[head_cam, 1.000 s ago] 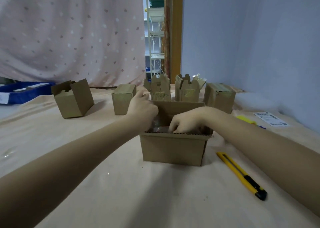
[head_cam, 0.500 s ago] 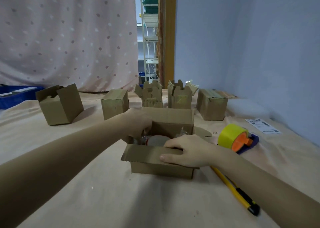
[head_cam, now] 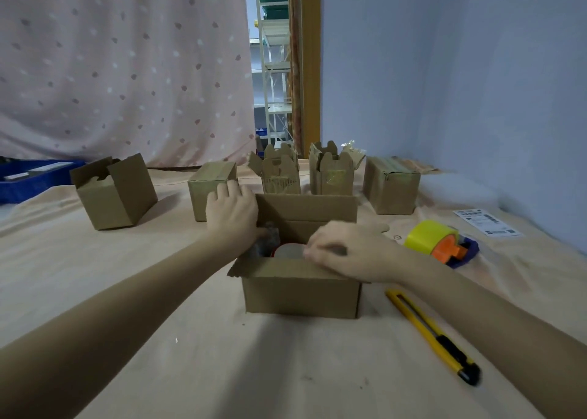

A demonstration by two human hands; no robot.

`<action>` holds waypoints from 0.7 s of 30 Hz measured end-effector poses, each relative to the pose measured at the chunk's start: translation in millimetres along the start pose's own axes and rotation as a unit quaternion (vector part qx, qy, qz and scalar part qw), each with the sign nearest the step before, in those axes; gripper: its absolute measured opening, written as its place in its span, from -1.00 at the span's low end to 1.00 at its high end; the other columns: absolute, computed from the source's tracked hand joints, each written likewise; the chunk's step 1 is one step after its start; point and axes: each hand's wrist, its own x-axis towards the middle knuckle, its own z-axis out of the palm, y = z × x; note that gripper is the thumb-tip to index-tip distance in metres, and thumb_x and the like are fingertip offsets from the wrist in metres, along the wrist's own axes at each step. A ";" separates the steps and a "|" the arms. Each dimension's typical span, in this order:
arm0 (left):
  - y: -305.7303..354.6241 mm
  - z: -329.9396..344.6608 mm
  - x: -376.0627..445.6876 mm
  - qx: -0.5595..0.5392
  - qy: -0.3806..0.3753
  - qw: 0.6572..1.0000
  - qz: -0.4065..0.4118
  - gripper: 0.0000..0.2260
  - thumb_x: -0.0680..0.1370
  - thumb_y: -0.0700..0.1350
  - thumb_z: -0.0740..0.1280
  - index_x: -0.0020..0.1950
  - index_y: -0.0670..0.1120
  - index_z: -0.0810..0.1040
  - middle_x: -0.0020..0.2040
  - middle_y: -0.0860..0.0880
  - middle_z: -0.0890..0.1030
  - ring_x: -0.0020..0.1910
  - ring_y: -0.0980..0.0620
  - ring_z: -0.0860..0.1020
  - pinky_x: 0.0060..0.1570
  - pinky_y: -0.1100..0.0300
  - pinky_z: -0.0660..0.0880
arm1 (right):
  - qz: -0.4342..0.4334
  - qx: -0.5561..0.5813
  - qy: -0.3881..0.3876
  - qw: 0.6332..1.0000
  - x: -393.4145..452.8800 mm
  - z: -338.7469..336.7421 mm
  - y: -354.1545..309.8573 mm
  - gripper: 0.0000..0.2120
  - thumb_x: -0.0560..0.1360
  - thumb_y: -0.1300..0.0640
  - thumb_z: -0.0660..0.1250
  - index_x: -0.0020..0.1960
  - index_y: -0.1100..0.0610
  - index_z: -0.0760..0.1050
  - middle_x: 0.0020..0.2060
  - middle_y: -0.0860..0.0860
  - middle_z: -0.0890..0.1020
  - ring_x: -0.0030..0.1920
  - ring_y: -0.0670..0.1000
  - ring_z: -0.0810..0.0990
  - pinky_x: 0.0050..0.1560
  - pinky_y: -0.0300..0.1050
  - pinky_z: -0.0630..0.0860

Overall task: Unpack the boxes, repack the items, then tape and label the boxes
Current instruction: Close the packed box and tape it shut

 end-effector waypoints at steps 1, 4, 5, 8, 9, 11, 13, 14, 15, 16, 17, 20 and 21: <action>-2.3 -2.2 -1.1 -0.011 -0.006 1.000 -0.007 -0.31 0.43 0.29 0.36 0.30 -0.20 0.31 0.27 -0.19 0.40 0.27 -0.17 0.38 0.20 0.02 0.37 | 0.016 0.010 0.079 0.997 -1.5 -3.7 2.4 -0.50 0.51 -0.31 0.06 0.04 0.00 0.61 0.05 -0.13 0.59 0.13 -0.11 0.48 0.19 0.02 0.41; -16.9 -1.7 2.3 -0.214 -0.122 0.967 -0.068 -0.22 0.34 0.29 0.46 0.29 -0.22 0.31 0.17 -0.17 0.48 0.12 -0.15 0.51 -0.03 0.03 0.51 | 0.144 -0.086 0.233 0.958 -11.7 -15.0 13.9 -0.65 0.52 -0.12 0.21 0.18 0.05 0.52 0.14 -0.02 0.52 0.20 0.02 0.44 0.08 -0.06 0.39; -20.4 -1.6 2.3 -0.306 -0.173 0.932 -0.085 -0.25 0.31 0.24 0.50 0.24 -0.23 0.36 0.10 -0.16 0.54 -0.01 -0.12 0.58 -0.17 0.04 0.57 | 0.210 -0.120 0.216 0.946 -15.4 -17.1 16.4 -0.60 0.52 -0.08 0.24 0.28 0.09 0.43 0.20 0.04 0.47 0.23 0.08 0.42 0.09 -0.05 0.39; -20.7 -4.1 -8.1 -0.413 -0.203 0.881 -0.104 -0.55 0.38 -0.02 0.52 0.12 -0.22 0.47 0.01 -0.17 0.57 -0.30 -0.03 0.57 -0.54 0.21 0.54 | 0.329 0.056 0.109 0.936 -25.5 -16.6 18.3 -0.67 0.52 -0.01 0.28 0.13 0.22 0.39 0.09 0.18 0.50 0.07 0.14 0.55 -0.05 -0.06 0.48; -19.5 -7.4 -13.0 -0.402 -0.187 0.890 -0.102 -0.60 0.41 -0.07 0.50 0.10 -0.20 0.43 -0.02 -0.13 0.54 -0.32 0.03 0.52 -0.61 0.28 0.47 | 0.330 0.169 0.086 0.925 -27.8 -15.6 14.7 -0.80 0.54 0.06 0.26 -0.05 0.21 0.39 -0.03 0.21 0.56 -0.09 0.14 0.62 -0.16 -0.08 0.55; -17.0 -13.9 -20.9 -0.365 -0.159 0.913 -0.087 -0.64 0.44 -0.10 0.46 0.07 -0.15 0.35 -0.14 -0.07 0.47 -0.35 0.07 0.45 -0.62 0.25 0.41 | 0.311 0.286 0.082 0.903 -28.2 -13.6 11.0 -0.80 0.57 0.21 0.18 -0.23 0.20 0.32 -0.16 0.40 0.57 -0.31 0.17 0.68 -0.35 -0.09 0.61; -16.2 -18.5 -27.8 -0.354 -0.151 0.920 -0.073 -0.69 0.46 -0.11 0.45 0.04 -0.17 0.38 -0.21 -0.07 0.47 -0.38 0.05 0.49 -0.65 0.29 0.38 | 0.299 0.298 0.097 0.901 -27.2 -14.8 5.7 -0.74 0.55 0.29 0.10 -0.32 0.17 0.25 -0.29 0.41 0.44 -0.34 0.24 0.67 -0.45 -0.15 0.57; -17.6 -20.7 -30.0 -0.348 -0.148 0.923 -0.070 -0.71 0.46 -0.10 0.44 0.02 -0.19 0.42 -0.21 -0.09 0.49 -0.40 0.03 0.52 -0.67 0.33 0.36 | 0.295 0.287 0.102 0.906 -27.7 -16.0 1.1 -0.71 0.54 0.32 0.06 -0.36 0.17 0.23 -0.32 0.35 0.48 -0.33 0.27 0.67 -0.48 -0.18 0.55; -20.3 -22.7 -32.7 -0.342 -0.145 0.926 -0.070 -0.73 0.46 -0.09 0.44 0.01 -0.20 0.45 -0.22 -0.11 0.52 -0.42 0.02 0.53 -0.68 0.35 0.34 | 0.290 0.275 0.105 0.911 -28.7 -17.2 -3.4 -0.68 0.54 0.33 0.04 -0.38 0.18 0.25 -0.32 0.34 0.55 -0.34 0.27 0.66 -0.51 -0.19 0.54; -23.2 -24.7 -36.1 -0.338 -0.143 0.928 -0.068 -0.73 0.46 -0.08 0.44 -0.01 -0.21 0.47 -0.22 -0.12 0.53 -0.44 0.01 0.55 -0.68 0.35 0.34 | 0.283 0.265 0.100 0.916 -30.9 -18.8 -7.9 -0.68 0.53 0.34 0.02 -0.38 0.19 0.29 -0.31 0.34 0.60 -0.37 0.25 0.66 -0.53 -0.19 0.53; -26.0 -27.3 -40.9 -0.333 -0.139 0.930 -0.065 -0.74 0.45 -0.08 0.44 -0.02 -0.21 0.48 -0.22 -0.14 0.55 -0.46 0.00 0.56 -0.67 0.33 0.36 | 0.276 0.257 0.092 0.921 -33.1 -19.9 -11.6 -0.68 0.53 0.35 0.01 -0.36 0.20 0.32 -0.28 0.35 0.62 -0.39 0.23 0.65 -0.53 -0.17 0.54; -31.3 -28.5 -60.2 -0.285 -0.123 0.949 -0.061 -0.74 0.45 -0.09 0.44 -0.04 -0.17 0.42 -0.23 -0.11 0.54 -0.44 0.00 0.56 -0.67 0.31 0.37 | 0.267 0.250 0.063 0.929 -40.6 -17.1 -22.5 -0.71 0.54 0.32 0.01 -0.34 0.25 0.33 -0.28 0.36 0.63 -0.41 0.24 0.64 -0.52 -0.14 0.55; -32.4 -26.3 -67.2 -0.264 -0.119 0.955 -0.060 -0.74 0.45 -0.07 0.44 -0.07 -0.16 0.40 -0.24 -0.10 0.52 -0.42 0.00 0.55 -0.66 0.31 0.37 | 0.263 0.242 0.054 0.932 -42.8 -14.6 -25.8 -0.69 0.56 0.28 0.02 -0.33 0.26 0.33 -0.29 0.35 0.63 -0.40 0.24 0.65 -0.51 -0.15 0.55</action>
